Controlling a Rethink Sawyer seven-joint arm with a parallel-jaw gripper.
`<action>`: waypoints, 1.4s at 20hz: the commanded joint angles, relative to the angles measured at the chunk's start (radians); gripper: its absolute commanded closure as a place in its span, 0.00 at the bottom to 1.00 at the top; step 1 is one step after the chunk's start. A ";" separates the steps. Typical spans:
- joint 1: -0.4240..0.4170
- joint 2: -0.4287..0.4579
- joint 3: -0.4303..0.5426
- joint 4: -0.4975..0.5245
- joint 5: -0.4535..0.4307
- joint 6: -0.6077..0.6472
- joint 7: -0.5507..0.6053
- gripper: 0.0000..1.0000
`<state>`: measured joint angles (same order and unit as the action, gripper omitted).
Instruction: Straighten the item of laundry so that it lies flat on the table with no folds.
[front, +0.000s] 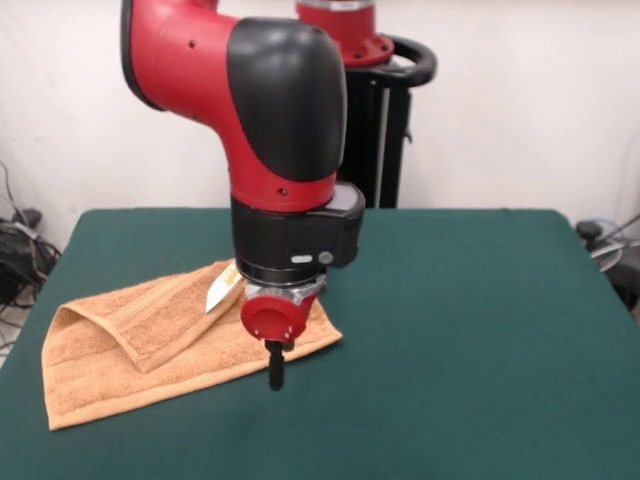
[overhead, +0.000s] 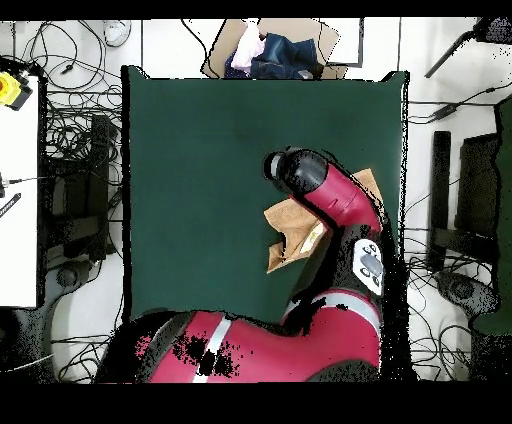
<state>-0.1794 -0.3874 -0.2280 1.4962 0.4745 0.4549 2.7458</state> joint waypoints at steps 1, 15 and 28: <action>0.000 0.019 0.193 0.171 0.056 -0.080 0.124 0.00; -0.112 0.014 0.372 0.220 0.039 -0.126 0.082 0.00; -0.208 -0.090 0.457 0.359 0.020 -0.058 0.015 0.00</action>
<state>-0.3333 -0.4283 0.0922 1.6956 0.4829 0.3813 2.7458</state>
